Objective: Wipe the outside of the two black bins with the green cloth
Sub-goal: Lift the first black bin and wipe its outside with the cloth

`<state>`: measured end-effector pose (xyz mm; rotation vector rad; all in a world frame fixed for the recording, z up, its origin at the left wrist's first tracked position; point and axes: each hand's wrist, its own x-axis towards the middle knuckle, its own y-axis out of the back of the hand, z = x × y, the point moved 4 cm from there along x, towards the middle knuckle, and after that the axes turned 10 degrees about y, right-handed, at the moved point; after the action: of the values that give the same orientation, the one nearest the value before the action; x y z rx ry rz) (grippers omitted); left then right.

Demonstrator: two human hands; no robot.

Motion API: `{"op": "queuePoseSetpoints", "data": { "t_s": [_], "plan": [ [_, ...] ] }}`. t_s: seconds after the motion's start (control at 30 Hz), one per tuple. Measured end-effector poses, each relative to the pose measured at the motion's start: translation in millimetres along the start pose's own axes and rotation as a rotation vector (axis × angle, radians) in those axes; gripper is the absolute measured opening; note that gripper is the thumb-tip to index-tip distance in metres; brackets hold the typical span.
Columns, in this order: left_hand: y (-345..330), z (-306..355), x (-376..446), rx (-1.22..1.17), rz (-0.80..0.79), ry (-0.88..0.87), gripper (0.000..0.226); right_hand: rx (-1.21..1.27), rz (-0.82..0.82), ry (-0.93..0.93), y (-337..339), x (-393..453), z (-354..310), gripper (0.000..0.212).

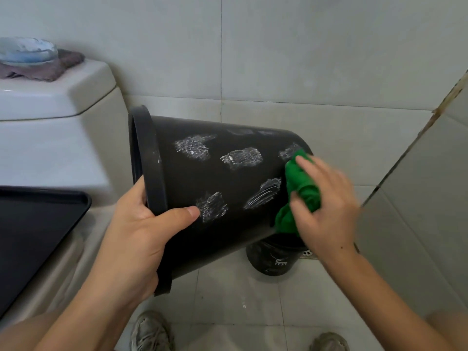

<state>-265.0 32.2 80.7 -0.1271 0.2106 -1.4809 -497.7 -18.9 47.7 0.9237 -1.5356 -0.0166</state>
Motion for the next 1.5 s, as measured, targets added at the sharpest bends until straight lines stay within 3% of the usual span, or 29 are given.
{"op": "queuePoseSetpoints", "data": {
  "t_s": [0.1, 0.23, 0.4, 0.57, 0.8, 0.97, 1.03, 1.2, 1.27, 1.33, 1.5],
  "plan": [
    [0.4, 1.9, 0.3, -0.018, 0.003, 0.002, 0.044, -0.009, -0.053, 0.159, 0.0, -3.0, -9.1, 0.051],
    [-1.3, 7.2, -2.3, -0.004, 0.006, -0.017, 0.041, -0.033, -0.009, -0.070, 8.4, 11.4, 18.6, 0.055],
    [-3.9, 5.1, -4.0, 0.009, 0.017, -0.002, 0.043, -0.011, -0.070, 0.125, 8.7, -0.3, -0.1, 0.050],
    [-5.1, 6.1, -5.4, 0.038, -0.029, -0.033, 0.047, -0.054, -0.005, -0.099, 16.5, 12.4, 28.8, 0.055],
    [-8.7, 1.3, -2.9, 0.021, 0.003, -0.024, 0.042, 0.038, -0.062, 0.249, 8.3, -10.6, -23.7, 0.048],
    [-9.3, 1.8, -4.4, 0.008, -0.002, -0.024, 0.042, 0.047, 0.082, -0.100, 13.8, 3.2, 14.4, 0.052],
    [-11.3, -0.3, -4.6, -0.008, 0.033, -0.019, 0.038, 0.032, 0.076, -0.033, 8.3, -4.3, -5.8, 0.054],
    [-12.7, -3.2, -3.9, -0.019, 0.030, -0.011, 0.039, 0.098, 0.040, 0.376, 1.7, -18.0, -36.8, 0.047],
    [-12.9, -4.2, -4.3, -0.012, 0.010, -0.016, 0.049, 0.071, 0.079, 0.261, 5.3, -7.4, -18.6, 0.050],
    [-12.9, -5.0, -4.3, -0.019, 0.005, -0.023, 0.042, 0.015, 0.139, 0.138, 8.9, 1.0, -10.4, 0.054],
    [-11.9, -8.0, -2.0, -0.021, 0.049, -0.013, 0.045, -0.136, 0.100, 0.281, 5.6, 1.1, -16.0, 0.050]
  ]
}}
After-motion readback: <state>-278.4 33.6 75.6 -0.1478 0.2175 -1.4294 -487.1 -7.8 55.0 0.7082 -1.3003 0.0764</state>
